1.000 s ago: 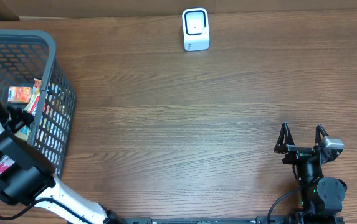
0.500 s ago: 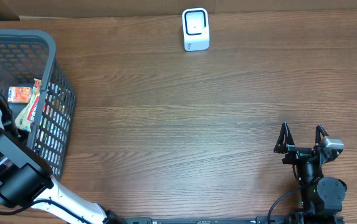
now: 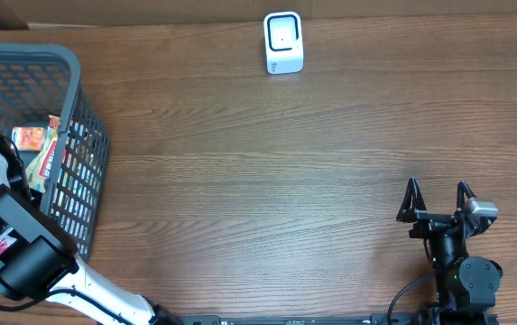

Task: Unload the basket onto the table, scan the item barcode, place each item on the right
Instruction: 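Grasp the red-purple deodorizer pack with the left gripper inside basket, then lift the pack out and place it on the table center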

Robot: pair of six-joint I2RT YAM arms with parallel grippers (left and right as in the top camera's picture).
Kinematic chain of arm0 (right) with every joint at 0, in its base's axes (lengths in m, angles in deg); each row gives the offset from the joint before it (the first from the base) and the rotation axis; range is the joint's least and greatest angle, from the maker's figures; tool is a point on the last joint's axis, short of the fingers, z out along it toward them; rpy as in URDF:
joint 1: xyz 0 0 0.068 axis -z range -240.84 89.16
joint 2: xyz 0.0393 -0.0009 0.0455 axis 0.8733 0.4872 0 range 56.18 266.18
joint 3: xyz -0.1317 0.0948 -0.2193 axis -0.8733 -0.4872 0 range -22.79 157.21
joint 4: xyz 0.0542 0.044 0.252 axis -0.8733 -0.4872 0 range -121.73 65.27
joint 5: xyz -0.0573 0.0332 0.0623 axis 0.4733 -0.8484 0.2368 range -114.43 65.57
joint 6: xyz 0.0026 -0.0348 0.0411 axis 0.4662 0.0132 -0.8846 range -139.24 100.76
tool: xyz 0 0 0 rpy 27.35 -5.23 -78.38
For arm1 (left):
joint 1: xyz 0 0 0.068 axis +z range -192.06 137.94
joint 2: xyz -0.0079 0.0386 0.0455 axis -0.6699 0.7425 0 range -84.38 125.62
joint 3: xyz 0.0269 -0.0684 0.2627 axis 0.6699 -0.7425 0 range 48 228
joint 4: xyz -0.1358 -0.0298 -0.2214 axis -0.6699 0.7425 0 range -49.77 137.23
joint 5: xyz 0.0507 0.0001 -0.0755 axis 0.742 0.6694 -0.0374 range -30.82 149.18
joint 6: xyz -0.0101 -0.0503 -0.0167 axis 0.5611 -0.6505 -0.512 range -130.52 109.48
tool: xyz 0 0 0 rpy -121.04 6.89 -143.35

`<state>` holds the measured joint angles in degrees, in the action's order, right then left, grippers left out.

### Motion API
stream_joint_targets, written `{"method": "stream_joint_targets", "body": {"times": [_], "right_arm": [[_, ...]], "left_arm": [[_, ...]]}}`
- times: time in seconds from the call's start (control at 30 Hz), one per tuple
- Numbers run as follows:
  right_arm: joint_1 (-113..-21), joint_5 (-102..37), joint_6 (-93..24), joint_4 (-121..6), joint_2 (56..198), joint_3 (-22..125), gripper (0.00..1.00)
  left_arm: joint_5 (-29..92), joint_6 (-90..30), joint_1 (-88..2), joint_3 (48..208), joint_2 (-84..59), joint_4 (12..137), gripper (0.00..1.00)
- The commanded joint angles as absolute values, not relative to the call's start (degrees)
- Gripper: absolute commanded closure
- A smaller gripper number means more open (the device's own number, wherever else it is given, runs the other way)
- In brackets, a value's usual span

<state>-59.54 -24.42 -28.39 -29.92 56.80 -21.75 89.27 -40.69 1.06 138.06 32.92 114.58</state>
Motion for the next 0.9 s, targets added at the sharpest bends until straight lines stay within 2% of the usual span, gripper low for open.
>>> {"method": "stream_joint_targets", "body": {"times": [0.0, 0.17, 0.27, 0.6, 0.87], "right_arm": [[-59.9, -24.5, -28.2, -29.6, 56.3, -22.3, 0.0], [-59.9, -24.5, -28.2, -29.6, 56.3, -22.3, 0.0], [-59.9, -24.5, -28.2, -29.6, 56.3, -22.3, 0.0], [-59.9, -24.5, -28.2, -29.6, 56.3, -22.3, 0.0], [-59.9, -24.5, -28.2, -29.6, 56.3, -22.3, 0.0]], "left_arm": [[90.6, -42.5, 0.8, 148.0, 32.8, 121.6, 0.96], [89.3, -40.5, -1.9, 163.7, 32.8, 129.8, 0.96], [83.6, -35.0, -4.2, 173.3, 32.8, 131.7, 0.96], [40.7, -19.7, -15.7, 199.1, 32.8, 133.3, 0.96], [40.1, -20.3, -28.3, 216.2, 32.4, 135.5, 0.96]]}}
